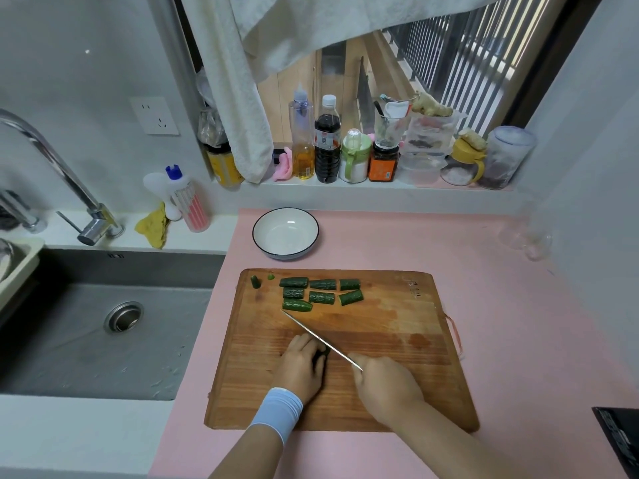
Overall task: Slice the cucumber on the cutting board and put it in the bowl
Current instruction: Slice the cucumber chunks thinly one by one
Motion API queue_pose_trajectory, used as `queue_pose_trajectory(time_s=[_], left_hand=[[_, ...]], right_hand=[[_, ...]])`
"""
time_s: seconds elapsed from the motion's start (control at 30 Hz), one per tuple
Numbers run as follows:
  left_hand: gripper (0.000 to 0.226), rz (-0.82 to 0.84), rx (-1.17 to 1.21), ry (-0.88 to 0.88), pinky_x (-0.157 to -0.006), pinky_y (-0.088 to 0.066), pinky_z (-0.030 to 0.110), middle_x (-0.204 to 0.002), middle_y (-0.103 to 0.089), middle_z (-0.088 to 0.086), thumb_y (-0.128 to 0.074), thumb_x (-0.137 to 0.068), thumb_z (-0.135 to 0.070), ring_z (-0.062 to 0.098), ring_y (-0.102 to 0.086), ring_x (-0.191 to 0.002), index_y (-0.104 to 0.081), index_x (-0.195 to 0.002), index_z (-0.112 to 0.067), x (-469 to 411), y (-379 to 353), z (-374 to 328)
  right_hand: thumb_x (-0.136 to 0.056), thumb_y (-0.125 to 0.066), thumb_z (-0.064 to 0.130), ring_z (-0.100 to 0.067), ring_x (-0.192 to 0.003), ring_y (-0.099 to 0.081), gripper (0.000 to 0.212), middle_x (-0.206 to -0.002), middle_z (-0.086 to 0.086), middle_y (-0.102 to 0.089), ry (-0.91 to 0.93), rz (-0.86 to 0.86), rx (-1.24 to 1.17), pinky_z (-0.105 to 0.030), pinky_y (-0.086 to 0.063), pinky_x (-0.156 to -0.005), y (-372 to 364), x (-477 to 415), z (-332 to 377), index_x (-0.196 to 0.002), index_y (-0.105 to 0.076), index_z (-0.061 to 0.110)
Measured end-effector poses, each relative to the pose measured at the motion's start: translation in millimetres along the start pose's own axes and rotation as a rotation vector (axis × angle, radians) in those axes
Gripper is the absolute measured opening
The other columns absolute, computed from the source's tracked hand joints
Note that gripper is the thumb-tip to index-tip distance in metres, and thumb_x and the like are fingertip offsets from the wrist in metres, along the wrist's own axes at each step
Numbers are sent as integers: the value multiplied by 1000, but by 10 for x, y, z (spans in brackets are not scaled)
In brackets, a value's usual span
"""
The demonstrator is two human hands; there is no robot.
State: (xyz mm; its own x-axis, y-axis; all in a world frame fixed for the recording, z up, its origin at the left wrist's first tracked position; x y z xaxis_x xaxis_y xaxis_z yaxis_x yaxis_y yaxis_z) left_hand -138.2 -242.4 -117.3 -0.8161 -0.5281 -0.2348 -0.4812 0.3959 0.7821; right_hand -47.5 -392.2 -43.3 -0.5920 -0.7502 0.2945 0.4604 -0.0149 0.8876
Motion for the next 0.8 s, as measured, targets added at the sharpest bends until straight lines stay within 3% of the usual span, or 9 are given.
queue_pose_trajectory(time_s=[0.33,0.67,0.8], left_hand=[[16,-26,21,-24,-85,-48,29,-102,-63,-2,-63,-80,-11,19,-56,-94,-68,-94,-15,26,-5,6],[21,-60,44,-52,-85,-46,24,-101,-63,-4,-68,-80,-5,16,-54,-91,-69,-97,-16,34,44,-55],[21,-59,52,-64,-85,-45,23,-100,-64,-3,-69,-79,-4,18,-55,-90,-69,-97,-15,33,50,-60]], right_hand=[[-104,-38,40,-22,-99,-67,43,-109,3,-72,12,-39,63,-34,-50,-81,-12,141,-73,-147,-45,41],[-103,-36,33,-27,-89,-68,34,-97,-2,-73,26,-5,53,-36,-52,-73,-23,-44,34,-130,-58,34],[-104,-36,34,-27,-87,-67,33,-95,-2,-72,40,-19,39,-34,-45,-67,-35,-22,25,-131,-56,35]])
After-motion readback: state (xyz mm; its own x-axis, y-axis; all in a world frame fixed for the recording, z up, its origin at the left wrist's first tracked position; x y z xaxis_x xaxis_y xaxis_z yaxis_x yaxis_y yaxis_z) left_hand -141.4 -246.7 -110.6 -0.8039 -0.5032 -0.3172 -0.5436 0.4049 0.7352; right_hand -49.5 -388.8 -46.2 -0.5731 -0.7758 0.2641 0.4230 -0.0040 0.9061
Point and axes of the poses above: each hand's wrist, its own x-axis away from the middle knuckle, its own y-axis out of the back of the hand, z = x × y, the point moved 4 cm from there along -x, towards the middle knuckle
